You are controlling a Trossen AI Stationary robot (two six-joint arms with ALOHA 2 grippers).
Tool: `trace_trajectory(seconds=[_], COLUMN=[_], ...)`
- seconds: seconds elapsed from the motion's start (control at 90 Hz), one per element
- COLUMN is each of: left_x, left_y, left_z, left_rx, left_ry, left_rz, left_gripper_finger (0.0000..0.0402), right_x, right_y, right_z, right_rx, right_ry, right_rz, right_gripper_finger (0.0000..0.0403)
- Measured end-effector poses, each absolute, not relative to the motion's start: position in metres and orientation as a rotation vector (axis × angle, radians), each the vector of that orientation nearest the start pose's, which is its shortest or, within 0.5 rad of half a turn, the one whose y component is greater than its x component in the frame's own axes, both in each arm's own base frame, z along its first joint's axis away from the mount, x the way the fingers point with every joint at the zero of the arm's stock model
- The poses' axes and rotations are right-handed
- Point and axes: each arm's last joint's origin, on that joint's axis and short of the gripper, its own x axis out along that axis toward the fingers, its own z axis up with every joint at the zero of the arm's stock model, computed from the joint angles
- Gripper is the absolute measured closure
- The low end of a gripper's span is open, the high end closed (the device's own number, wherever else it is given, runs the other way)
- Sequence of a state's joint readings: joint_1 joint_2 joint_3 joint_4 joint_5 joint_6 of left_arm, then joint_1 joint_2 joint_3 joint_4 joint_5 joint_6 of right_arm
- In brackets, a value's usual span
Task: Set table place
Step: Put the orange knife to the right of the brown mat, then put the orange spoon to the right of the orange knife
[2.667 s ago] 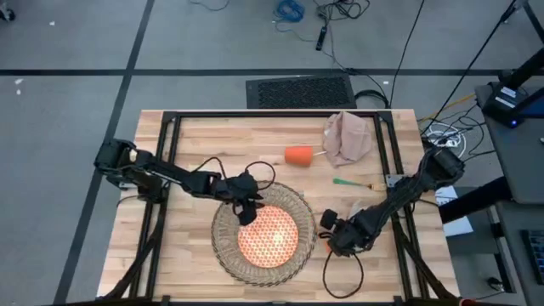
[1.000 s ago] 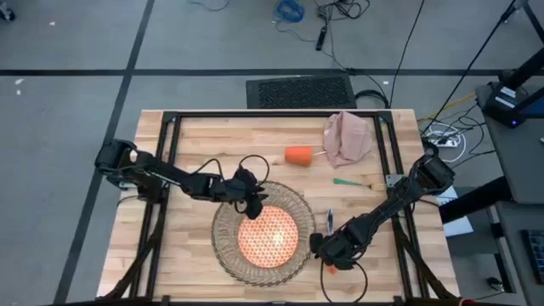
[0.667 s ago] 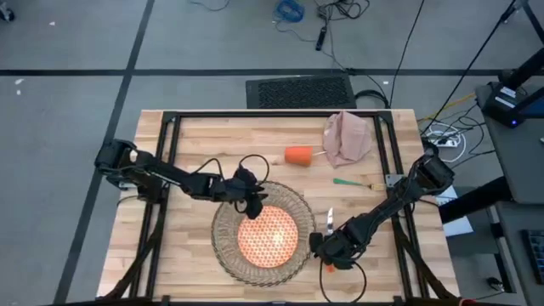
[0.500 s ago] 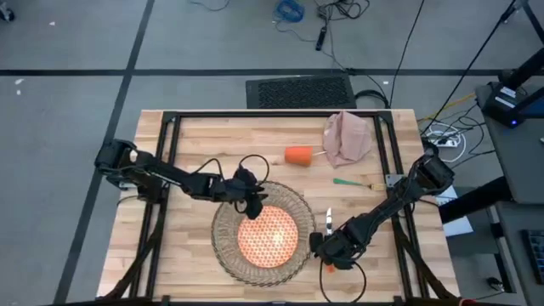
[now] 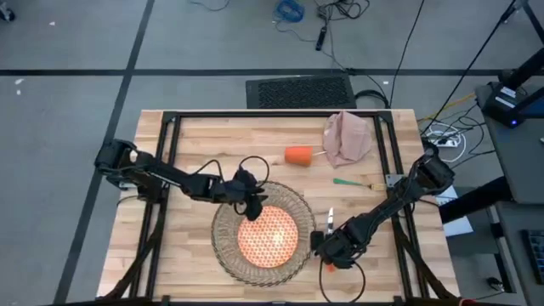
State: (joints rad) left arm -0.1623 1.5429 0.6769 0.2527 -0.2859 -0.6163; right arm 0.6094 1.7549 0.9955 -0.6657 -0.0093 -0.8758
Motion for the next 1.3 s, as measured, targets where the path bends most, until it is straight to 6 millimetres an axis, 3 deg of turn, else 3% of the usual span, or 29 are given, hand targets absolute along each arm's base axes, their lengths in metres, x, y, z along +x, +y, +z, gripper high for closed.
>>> trace_trajectory(seconds=[0.722, 0.978, 1.122, 1.3], left_x=[0.292, 0.292, 0.292, 0.29], left_y=[-0.041, -0.041, -0.041, -0.046], left_z=[0.165, 0.165, 0.164, 0.163], left_rx=[-0.465, -0.465, -0.463, -0.446], left_ry=[0.539, 0.539, 0.546, 0.561], left_rz=[0.296, 0.297, 0.299, 0.292], left_gripper_finger=[0.0274, 0.0274, 0.0274, 0.0274], right_x=[0.242, 0.253, 0.26, 0.258], right_y=[0.177, 0.181, 0.163, 0.115], right_z=[0.152, 0.185, 0.209, 0.24], right_rx=[-1.092, -0.994, -0.826, -0.569], right_ry=[1.082, 1.093, 1.11, 1.195], right_rz=[1.115, 1.025, 0.864, 0.514], right_gripper_finger=[0.0343, 0.0344, 0.0344, 0.0344])
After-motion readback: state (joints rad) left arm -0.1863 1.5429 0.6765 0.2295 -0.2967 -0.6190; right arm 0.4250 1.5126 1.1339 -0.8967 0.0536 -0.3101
